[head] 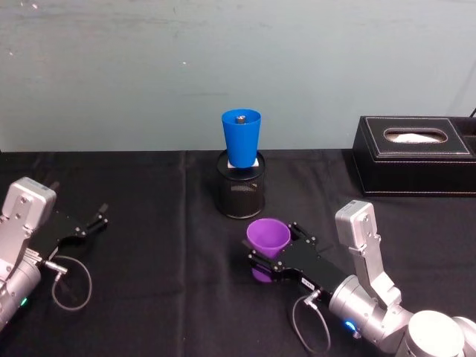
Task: Pick up one cup with a gripper and tap it against the other cup.
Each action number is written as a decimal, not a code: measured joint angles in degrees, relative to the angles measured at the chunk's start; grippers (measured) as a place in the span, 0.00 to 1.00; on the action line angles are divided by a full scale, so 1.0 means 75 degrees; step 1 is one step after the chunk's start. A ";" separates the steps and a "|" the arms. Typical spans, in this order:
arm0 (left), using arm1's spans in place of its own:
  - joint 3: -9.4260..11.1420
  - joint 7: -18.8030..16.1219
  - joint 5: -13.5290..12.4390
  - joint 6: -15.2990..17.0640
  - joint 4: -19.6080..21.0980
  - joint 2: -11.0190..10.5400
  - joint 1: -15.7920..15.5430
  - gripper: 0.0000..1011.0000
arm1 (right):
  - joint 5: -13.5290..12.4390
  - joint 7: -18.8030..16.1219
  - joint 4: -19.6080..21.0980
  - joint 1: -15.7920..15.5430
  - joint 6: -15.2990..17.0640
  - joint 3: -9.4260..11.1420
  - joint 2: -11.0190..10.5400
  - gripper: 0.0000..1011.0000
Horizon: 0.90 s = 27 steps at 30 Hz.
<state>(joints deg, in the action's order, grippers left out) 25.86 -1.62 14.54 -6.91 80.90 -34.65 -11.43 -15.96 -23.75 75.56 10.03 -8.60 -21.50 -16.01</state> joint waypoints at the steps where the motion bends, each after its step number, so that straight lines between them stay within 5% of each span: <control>1: 0.0000 0.0000 0.0000 0.0000 0.0000 0.0000 0.0000 0.99 | -0.0002 0.0001 0.0002 0.0000 0.0002 0.0002 -0.0001 0.85; 7: 0.0000 0.0000 0.0000 0.0000 0.0000 0.0000 0.0000 0.99 | -0.0007 0.0001 0.0008 0.0001 0.0010 0.0006 -0.0001 0.99; 22: 0.0000 0.0000 0.0000 0.0000 0.0000 0.0000 0.0000 0.99 | -0.0315 0.0026 0.0800 -0.0193 -0.0085 0.0340 -0.0035 0.99; 27: 0.0000 0.0000 0.0000 0.0000 0.0000 0.0000 0.0000 0.99 | -0.0355 0.0617 0.1171 -0.0325 0.0055 0.0670 0.0085 0.99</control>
<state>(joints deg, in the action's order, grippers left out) 25.86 -1.62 14.54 -6.91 80.90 -34.65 -11.43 -18.63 -19.13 84.34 7.59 -8.19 -16.48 -15.37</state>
